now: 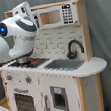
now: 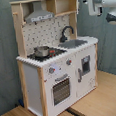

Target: Play with the kitchen

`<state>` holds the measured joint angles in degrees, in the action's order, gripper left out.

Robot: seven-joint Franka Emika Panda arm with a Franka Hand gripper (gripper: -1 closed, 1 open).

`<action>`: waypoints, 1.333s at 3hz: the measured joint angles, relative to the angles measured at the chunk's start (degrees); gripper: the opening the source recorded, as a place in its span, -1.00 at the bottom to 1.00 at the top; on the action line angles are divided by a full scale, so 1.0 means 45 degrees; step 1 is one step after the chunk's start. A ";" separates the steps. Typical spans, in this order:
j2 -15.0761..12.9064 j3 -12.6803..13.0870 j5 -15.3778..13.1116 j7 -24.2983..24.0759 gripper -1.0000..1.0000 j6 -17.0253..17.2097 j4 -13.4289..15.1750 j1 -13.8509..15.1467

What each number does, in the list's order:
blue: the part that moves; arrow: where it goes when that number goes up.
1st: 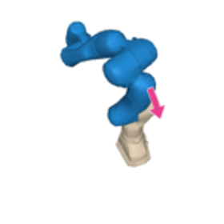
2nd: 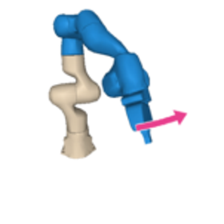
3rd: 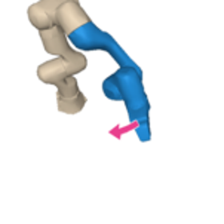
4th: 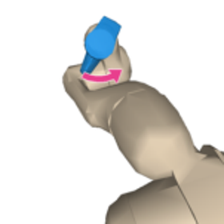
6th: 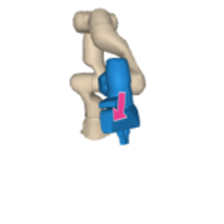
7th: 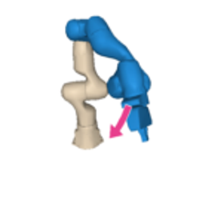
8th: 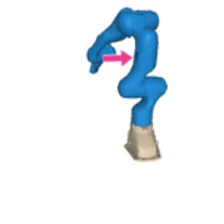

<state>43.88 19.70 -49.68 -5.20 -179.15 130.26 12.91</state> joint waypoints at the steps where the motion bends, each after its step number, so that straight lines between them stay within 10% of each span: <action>1: -0.1036 0.0319 0.0001 -0.0040 -1.00 -0.0009 -0.0912 0.0055; 4: -0.4086 0.1431 -0.0006 -0.0039 -1.00 0.0003 -0.3110 0.0760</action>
<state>25.49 26.14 -49.70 -5.37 -179.13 116.26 16.33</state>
